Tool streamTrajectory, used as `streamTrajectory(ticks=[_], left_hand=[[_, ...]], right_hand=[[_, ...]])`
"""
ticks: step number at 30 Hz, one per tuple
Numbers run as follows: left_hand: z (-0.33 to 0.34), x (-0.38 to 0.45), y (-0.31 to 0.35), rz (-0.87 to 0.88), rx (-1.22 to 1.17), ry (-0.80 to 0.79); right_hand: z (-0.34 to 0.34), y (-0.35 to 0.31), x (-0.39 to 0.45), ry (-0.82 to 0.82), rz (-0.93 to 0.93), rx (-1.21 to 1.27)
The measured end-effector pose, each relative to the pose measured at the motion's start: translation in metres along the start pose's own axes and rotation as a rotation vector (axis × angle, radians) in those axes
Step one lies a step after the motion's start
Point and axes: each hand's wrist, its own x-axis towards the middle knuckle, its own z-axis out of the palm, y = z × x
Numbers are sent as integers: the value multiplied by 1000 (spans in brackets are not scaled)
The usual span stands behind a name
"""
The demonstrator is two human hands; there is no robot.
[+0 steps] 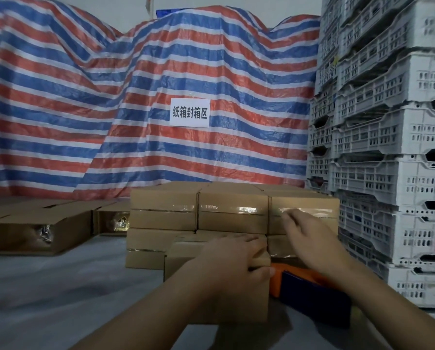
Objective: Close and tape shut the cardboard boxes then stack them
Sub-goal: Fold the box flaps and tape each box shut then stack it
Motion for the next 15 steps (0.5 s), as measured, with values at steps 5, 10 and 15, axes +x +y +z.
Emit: streamTrajectory(ticks=[5,10,15], left_hand=[[-4,-1,0,-1,-19,-14],[-2,-3,1,-30,-42,29],[-7,-10,0,-25,-232,108]], right_hand=[[27,-35,29,-167,361,907],[60,-37,0,-219,425,1015],[72,-24,-24,-210,544,1105]])
